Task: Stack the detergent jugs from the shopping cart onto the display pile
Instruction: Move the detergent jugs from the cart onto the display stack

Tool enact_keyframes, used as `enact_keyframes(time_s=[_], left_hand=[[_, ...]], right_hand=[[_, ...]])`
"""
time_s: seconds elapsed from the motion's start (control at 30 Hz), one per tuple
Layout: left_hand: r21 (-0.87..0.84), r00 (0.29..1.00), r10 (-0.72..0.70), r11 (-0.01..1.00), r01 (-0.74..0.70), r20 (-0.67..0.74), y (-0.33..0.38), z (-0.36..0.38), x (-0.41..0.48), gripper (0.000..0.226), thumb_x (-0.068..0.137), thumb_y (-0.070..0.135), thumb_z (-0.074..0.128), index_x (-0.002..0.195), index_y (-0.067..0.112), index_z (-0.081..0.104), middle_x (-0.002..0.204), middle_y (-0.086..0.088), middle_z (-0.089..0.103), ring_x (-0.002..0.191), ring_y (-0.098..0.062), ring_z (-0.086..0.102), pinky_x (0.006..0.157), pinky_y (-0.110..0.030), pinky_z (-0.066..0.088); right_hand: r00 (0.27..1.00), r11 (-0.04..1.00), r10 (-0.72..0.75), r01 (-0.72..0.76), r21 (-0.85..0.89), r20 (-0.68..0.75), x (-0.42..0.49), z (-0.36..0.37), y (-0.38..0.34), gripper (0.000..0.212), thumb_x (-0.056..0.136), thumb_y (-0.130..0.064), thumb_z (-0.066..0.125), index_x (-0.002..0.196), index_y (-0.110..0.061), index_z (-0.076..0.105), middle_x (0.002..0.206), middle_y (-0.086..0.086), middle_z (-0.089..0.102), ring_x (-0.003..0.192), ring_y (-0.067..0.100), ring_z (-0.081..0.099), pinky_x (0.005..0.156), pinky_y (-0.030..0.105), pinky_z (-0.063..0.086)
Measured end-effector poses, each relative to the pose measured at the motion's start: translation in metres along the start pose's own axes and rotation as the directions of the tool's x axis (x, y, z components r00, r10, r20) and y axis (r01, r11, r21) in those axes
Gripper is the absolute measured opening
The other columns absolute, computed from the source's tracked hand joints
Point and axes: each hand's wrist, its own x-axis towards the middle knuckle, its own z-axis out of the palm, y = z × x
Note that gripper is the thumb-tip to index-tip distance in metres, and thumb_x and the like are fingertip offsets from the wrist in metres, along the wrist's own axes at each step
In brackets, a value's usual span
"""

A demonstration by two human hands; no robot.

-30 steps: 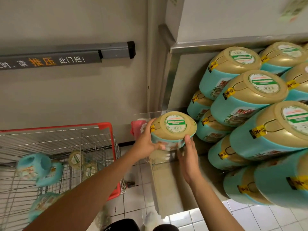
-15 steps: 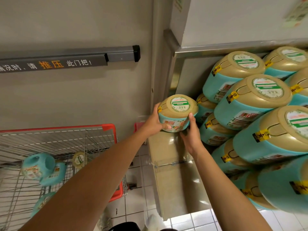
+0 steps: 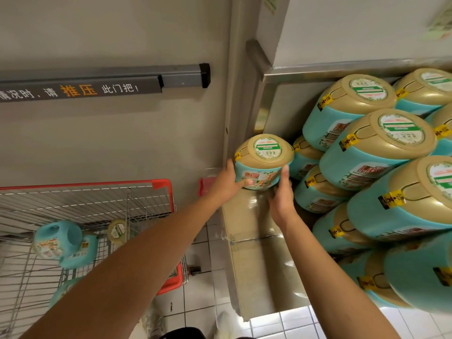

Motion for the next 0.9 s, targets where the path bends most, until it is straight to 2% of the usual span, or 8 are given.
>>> enact_keyframes(time_s=[0.07, 0.17, 0.23, 0.3, 0.43, 0.53, 0.7, 0.9], left_hand=[[0.095, 0.999, 0.004, 0.995, 0.001, -0.053, -0.015, 0.003, -0.015, 0.073, 0.100, 0.044, 0.069, 0.156, 0.017, 0.033, 0.152, -0.008, 0.058, 0.136, -0.027, 0.057, 0.096, -0.029, 0.041], [0.028, 0.999, -0.008, 1.000, 0.009, -0.032, -0.042, -0.004, -0.047, 0.067, 0.105, 0.043, 0.059, 0.162, 0.024, 0.028, 0.162, -0.005, 0.047, 0.144, -0.025, 0.051, 0.117, -0.045, 0.043], [-0.010, 0.998, -0.013, 1.000, 0.013, -0.054, -0.063, -0.017, -0.072, 0.051, 0.107, 0.040, 0.056, 0.154, 0.026, 0.040, 0.154, -0.006, 0.052, 0.138, -0.026, 0.056, 0.109, -0.039, 0.047], [-0.069, 0.992, -0.082, 0.995, 0.075, -0.099, -0.084, -0.034, -0.098, 0.043, 0.108, 0.039, 0.055, 0.148, 0.025, 0.047, 0.148, -0.008, 0.057, 0.133, -0.025, 0.058, 0.104, -0.033, 0.046], [-0.193, 0.968, -0.168, 0.972, 0.131, -0.189, -0.134, -0.075, -0.153, 0.030, 0.111, 0.034, 0.050, 0.138, 0.027, 0.058, 0.125, 0.008, 0.067, 0.118, -0.012, 0.064, 0.091, -0.030, 0.050], [-0.277, 0.946, -0.229, 0.947, 0.162, -0.228, -0.166, -0.106, -0.199, 0.018, 0.109, 0.048, 0.045, 0.119, 0.051, 0.060, 0.102, 0.032, 0.067, 0.092, 0.011, 0.064, 0.075, -0.020, 0.046], [-0.517, 0.872, -0.420, 0.820, 0.245, -0.253, -0.228, -0.157, -0.260, 0.031, 0.100, 0.063, 0.055, 0.108, 0.038, 0.070, 0.112, 0.004, 0.075, 0.106, -0.028, 0.073, 0.093, -0.053, 0.061], [-0.685, 0.720, -0.642, 0.651, 0.327, -0.266, -0.305, -0.209, -0.313, 0.029, 0.113, 0.026, 0.045, 0.117, 0.006, 0.066, 0.113, -0.017, 0.074, 0.105, -0.041, 0.071, 0.090, -0.055, 0.060]], right_hand=[[0.993, 0.999, 0.045, -0.047, -0.008, -0.109, -0.012, 0.006, 0.012, 0.072, 0.103, -0.064, 0.049, 0.159, -0.019, 0.038, 0.154, 0.006, 0.055, 0.140, 0.024, 0.054, 0.121, 0.049, 0.041], [0.991, 0.998, 0.062, -0.064, -0.012, -0.117, -0.036, 0.014, 0.034, 0.052, 0.108, -0.053, 0.049, 0.143, -0.016, 0.050, 0.135, 0.011, 0.065, 0.127, 0.024, 0.062, 0.110, 0.043, 0.048], [0.992, 0.993, 0.108, -0.111, -0.043, -0.067, -0.056, 0.025, 0.048, 0.047, 0.110, -0.051, 0.046, 0.135, -0.011, 0.054, 0.102, 0.010, 0.064, 0.094, 0.018, 0.064, 0.084, 0.033, 0.049], [0.988, 0.986, 0.139, -0.144, -0.078, -0.068, -0.075, 0.039, 0.063, 0.034, 0.110, -0.046, 0.047, 0.122, -0.015, 0.054, 0.086, 0.004, 0.057, 0.080, 0.015, 0.058, 0.075, 0.032, 0.047], [0.983, 0.959, 0.179, -0.167, -0.229, 0.033, -0.112, 0.083, 0.094, 0.036, 0.110, -0.044, 0.047, 0.116, -0.010, 0.057, 0.101, 0.012, 0.061, 0.097, 0.027, 0.061, 0.095, 0.045, 0.049], [0.969, 0.945, 0.220, -0.185, -0.270, 0.108, -0.138, 0.118, 0.117, 0.043, 0.109, -0.045, 0.050, 0.128, -0.009, 0.062, 0.115, 0.016, 0.067, 0.114, 0.034, 0.066, 0.103, 0.048, 0.054], [0.916, 0.884, 0.321, -0.198, -0.423, 0.242, -0.175, 0.188, 0.157, 0.041, 0.108, -0.047, 0.050, 0.122, -0.013, 0.067, 0.115, 0.007, 0.076, 0.110, 0.021, 0.072, 0.095, 0.035, 0.057], [0.860, 0.830, 0.435, -0.267, -0.490, 0.268, -0.194, 0.264, 0.211, 0.042, 0.111, -0.038, 0.048, 0.127, -0.004, 0.066, 0.105, 0.007, 0.073, 0.100, 0.022, 0.069, 0.086, 0.033, 0.056]])
